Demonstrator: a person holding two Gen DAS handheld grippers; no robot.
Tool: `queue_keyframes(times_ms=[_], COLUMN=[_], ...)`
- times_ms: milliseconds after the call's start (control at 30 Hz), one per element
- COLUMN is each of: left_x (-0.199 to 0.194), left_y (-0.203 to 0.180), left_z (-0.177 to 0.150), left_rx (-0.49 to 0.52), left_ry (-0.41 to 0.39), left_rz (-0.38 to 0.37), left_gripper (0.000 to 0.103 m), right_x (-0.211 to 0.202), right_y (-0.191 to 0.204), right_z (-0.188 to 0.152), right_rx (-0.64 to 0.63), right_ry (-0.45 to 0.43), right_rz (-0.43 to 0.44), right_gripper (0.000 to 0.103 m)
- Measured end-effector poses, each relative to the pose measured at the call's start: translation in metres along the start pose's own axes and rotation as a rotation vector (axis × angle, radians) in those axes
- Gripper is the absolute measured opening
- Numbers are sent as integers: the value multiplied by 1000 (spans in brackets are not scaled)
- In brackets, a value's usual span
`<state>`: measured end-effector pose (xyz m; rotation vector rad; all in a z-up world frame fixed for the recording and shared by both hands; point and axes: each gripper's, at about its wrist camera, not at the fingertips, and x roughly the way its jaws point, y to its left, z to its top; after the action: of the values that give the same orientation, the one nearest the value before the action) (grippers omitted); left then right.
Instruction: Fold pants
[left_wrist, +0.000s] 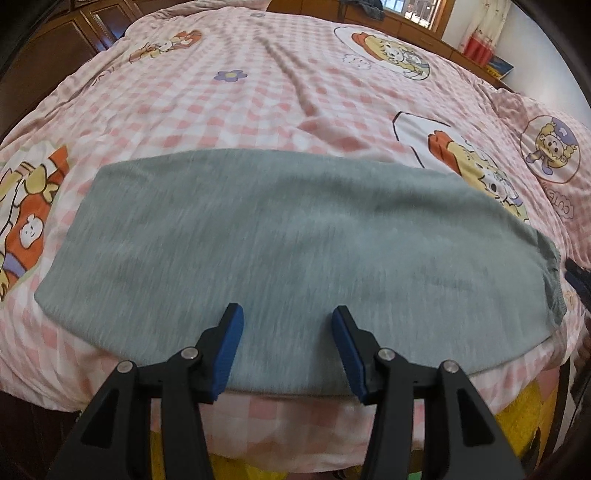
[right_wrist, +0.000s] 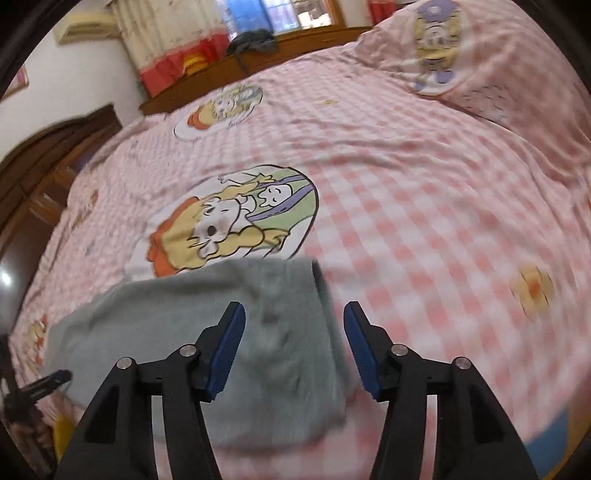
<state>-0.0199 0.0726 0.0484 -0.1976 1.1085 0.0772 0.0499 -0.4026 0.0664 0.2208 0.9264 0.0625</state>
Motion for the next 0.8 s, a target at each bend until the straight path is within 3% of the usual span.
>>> queue_keyframes(times_ms=[133,200,233,267,333,400,533,667,800], left_x=[-2,-2,-1,0,2,3,3,-5,-21], left_y=[-3,-4,-5,-6,-8,-9,-8,1,16], left_z=[-4,-5,-6,-5,-5,-5,-7,-6,-5], left_rx=[11,15,17,18,24,29,37,17,-15], left_ry=[5,9,11,12,15,14,7,1,-43], left_rz=[26,39,45,49,59,65,62,14,2], left_gripper=[53,53,53,54,54,54,55,55,55], right_x=[49,55,52,49,38,35,55,37,6], right_y=[-15,-22,-23,-23,-22,-26,-32,-19,3], right_z=[7,6,5,4,3,5,2,8,8], right_rx=[72,123,130,122,97,108,132,88,-19], right_ry=[118,122,114,102,58,42,98,85,17], right_rz=[80,103,111,108,87,24,18,-66,-183], right_gripper=[56,56,52,39,23,23,24,30,30])
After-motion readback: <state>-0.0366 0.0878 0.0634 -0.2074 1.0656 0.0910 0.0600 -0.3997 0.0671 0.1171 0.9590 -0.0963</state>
